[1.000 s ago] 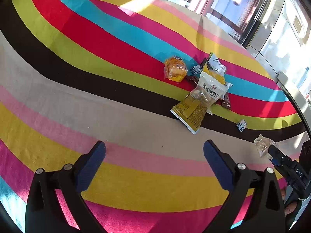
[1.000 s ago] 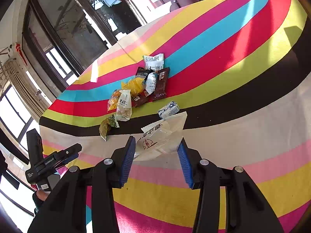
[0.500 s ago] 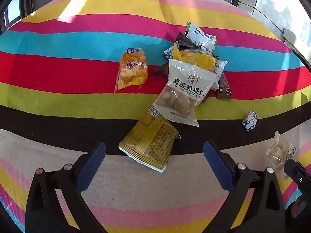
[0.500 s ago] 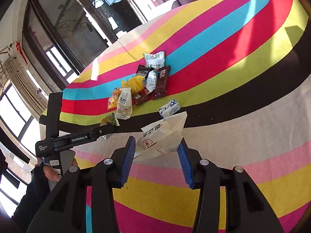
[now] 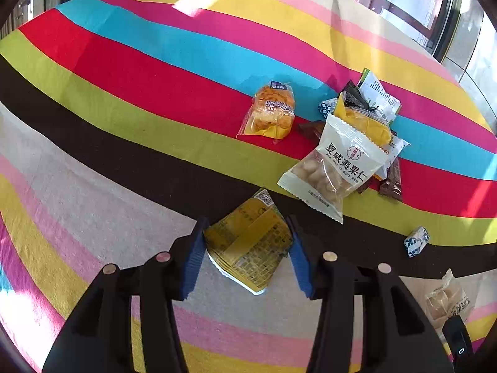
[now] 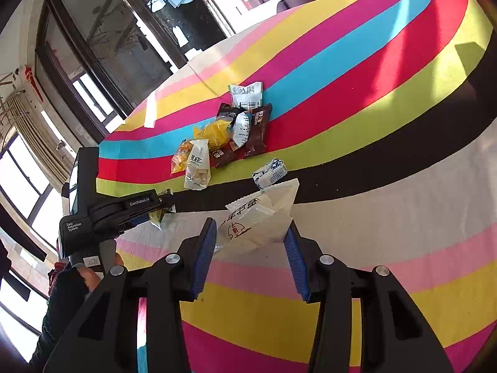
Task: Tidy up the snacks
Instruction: 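Grasp the yellow flat packet with the left tool while the right tool holds the white packet, then carry both packets to the white box and open both tools inside it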
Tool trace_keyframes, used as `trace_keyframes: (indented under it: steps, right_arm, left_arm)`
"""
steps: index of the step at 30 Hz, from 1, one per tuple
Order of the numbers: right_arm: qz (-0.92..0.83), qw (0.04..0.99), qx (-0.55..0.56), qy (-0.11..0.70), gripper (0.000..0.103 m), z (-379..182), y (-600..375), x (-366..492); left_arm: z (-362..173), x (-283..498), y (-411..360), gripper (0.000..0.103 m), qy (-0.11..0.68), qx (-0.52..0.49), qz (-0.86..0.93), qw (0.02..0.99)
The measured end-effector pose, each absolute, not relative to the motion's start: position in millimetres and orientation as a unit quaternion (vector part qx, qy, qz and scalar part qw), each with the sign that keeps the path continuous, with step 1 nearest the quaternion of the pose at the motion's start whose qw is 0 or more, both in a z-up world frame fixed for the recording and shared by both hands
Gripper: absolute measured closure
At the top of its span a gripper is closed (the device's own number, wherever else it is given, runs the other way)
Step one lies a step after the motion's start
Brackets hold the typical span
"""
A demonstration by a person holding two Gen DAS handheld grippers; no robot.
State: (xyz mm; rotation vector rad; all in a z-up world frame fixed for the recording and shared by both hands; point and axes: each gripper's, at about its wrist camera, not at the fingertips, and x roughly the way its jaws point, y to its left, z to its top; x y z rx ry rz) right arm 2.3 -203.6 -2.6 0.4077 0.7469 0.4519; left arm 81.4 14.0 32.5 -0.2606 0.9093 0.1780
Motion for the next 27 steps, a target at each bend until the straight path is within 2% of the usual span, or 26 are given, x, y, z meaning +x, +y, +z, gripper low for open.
trace_keyframes:
  steps: [8,27]
  right_arm:
    - [0.217,0.886,0.196,0.359,0.058,-2,-203,2]
    - [0.215,0.884,0.185,0.372,0.058,-1,-197,3]
  left_arm:
    - [40,8,16,0.053,0.405,-0.088,0.027,0.91]
    - [40,-94,53,0.053,0.391,-0.075,0.033,0.917]
